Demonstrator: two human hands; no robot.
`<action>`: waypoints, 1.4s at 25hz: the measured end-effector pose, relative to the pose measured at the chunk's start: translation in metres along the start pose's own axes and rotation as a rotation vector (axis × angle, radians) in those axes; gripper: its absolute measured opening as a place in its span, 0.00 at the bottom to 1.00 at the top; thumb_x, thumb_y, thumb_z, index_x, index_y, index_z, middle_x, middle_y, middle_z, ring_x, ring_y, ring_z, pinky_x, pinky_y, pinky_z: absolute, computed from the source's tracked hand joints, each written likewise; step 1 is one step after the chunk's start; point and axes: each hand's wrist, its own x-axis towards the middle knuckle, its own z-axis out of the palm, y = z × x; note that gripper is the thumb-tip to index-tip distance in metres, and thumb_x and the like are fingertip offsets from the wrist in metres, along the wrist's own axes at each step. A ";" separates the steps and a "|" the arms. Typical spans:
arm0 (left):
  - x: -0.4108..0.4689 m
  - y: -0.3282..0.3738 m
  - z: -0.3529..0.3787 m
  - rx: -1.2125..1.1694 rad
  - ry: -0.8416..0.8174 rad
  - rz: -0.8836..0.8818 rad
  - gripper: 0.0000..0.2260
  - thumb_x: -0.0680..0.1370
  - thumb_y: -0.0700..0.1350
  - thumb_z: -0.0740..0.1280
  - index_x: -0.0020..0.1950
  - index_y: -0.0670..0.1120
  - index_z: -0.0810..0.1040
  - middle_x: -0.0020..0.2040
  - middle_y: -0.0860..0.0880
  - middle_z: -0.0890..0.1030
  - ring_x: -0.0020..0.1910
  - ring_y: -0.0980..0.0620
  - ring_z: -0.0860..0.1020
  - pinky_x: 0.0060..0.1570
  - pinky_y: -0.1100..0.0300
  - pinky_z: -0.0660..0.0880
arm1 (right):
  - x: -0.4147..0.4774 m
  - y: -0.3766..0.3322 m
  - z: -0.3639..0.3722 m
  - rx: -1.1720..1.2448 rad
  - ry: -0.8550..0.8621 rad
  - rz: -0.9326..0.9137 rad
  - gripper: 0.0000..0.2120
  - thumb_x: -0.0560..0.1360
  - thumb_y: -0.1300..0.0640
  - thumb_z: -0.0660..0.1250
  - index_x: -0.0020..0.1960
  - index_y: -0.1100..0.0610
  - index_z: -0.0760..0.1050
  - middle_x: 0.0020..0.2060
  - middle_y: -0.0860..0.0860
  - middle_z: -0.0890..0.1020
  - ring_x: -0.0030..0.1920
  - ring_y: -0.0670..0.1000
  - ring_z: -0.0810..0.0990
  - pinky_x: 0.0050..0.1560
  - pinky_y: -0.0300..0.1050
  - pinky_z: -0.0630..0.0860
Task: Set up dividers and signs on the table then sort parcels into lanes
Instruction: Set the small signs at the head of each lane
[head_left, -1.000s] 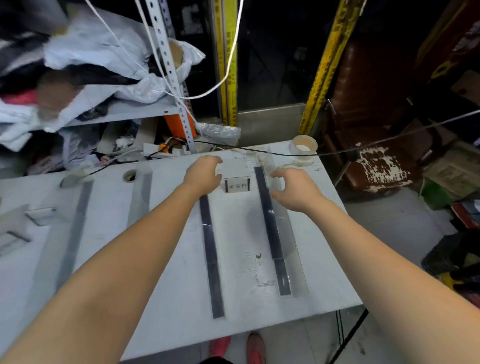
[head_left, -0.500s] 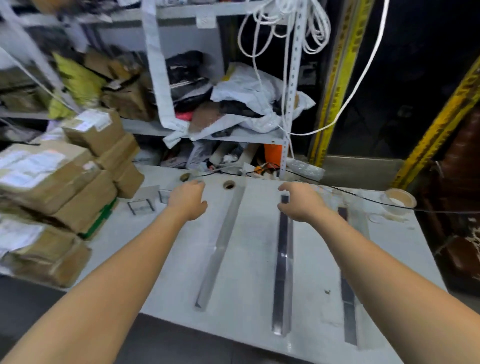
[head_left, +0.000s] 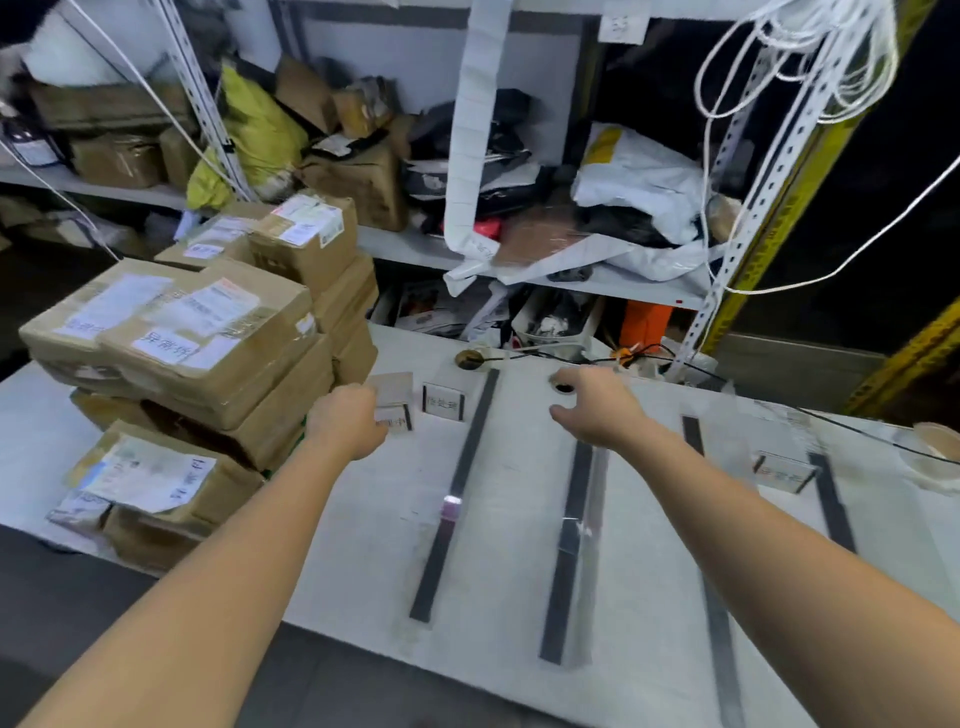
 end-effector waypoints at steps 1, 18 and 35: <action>0.006 -0.014 0.006 -0.019 -0.005 0.004 0.15 0.78 0.53 0.67 0.61 0.46 0.77 0.55 0.46 0.79 0.53 0.43 0.79 0.44 0.52 0.78 | 0.008 -0.017 0.009 0.002 -0.003 -0.005 0.22 0.76 0.52 0.69 0.70 0.52 0.76 0.68 0.51 0.79 0.68 0.55 0.75 0.66 0.52 0.74; 0.079 -0.084 0.074 -0.177 -0.188 -0.071 0.24 0.80 0.51 0.66 0.75 0.45 0.69 0.69 0.43 0.74 0.68 0.42 0.73 0.61 0.48 0.75 | 0.175 -0.137 0.179 0.040 -0.264 -0.209 0.20 0.78 0.63 0.66 0.68 0.51 0.78 0.64 0.53 0.80 0.64 0.57 0.78 0.61 0.53 0.77; 0.119 -0.079 0.070 -0.450 -0.110 0.026 0.16 0.75 0.44 0.74 0.63 0.46 0.81 0.53 0.46 0.84 0.54 0.44 0.81 0.51 0.51 0.79 | 0.186 -0.155 0.188 0.068 -0.238 -0.156 0.09 0.79 0.59 0.66 0.54 0.51 0.83 0.45 0.51 0.84 0.48 0.56 0.80 0.41 0.49 0.75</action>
